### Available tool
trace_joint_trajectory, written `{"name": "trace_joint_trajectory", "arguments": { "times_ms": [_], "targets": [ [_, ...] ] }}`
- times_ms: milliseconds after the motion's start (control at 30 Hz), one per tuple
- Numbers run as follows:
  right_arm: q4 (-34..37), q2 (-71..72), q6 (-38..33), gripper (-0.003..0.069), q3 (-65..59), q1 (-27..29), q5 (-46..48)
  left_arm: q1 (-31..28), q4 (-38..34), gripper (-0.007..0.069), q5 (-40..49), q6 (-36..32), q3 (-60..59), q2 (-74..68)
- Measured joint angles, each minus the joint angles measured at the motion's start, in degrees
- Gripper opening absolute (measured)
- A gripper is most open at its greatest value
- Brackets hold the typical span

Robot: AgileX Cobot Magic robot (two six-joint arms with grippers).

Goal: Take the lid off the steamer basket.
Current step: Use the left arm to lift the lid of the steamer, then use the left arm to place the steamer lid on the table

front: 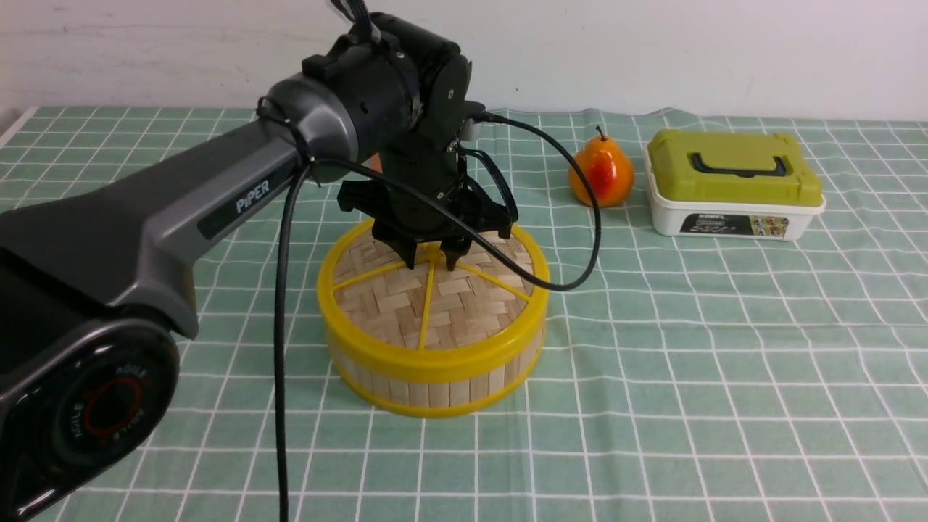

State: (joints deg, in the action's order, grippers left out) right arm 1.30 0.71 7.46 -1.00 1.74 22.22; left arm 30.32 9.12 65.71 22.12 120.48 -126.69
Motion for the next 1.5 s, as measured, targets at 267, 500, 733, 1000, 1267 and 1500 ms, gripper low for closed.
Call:
{"name": "trace_joint_trajectory", "arguments": {
  "times_ms": [267,500,733,1000,1267,1500],
  "targets": [
    [0.0,0.0,0.0,0.0241,0.0,0.0,0.0,0.0,0.2,0.0269,0.4,0.0,0.0,0.0],
    [0.0,0.0,0.0,0.0241,0.0,0.0,0.0,0.0,0.2,0.0100,0.6,0.0,0.1,0.0],
    [0.0,0.0,0.0,0.0242,0.0,0.0,0.0,0.0,-0.1,0.0103,1.1,0.0,-0.1,1.5],
    [0.0,0.0,0.0,0.0243,0.0,0.0,0.0,0.0,4.3,0.0103,4.4,0.0,-0.1,11.9],
    [0.0,0.0,0.0,0.0243,0.0,0.0,0.0,-3.0,6.3,0.0103,5.5,0.0,-5.2,25.9],
    [0.0,0.0,0.0,0.0244,0.0,0.0,0.0,-14.5,7.0,0.0103,5.5,4.1,-27.0,33.3]
  ]
}}
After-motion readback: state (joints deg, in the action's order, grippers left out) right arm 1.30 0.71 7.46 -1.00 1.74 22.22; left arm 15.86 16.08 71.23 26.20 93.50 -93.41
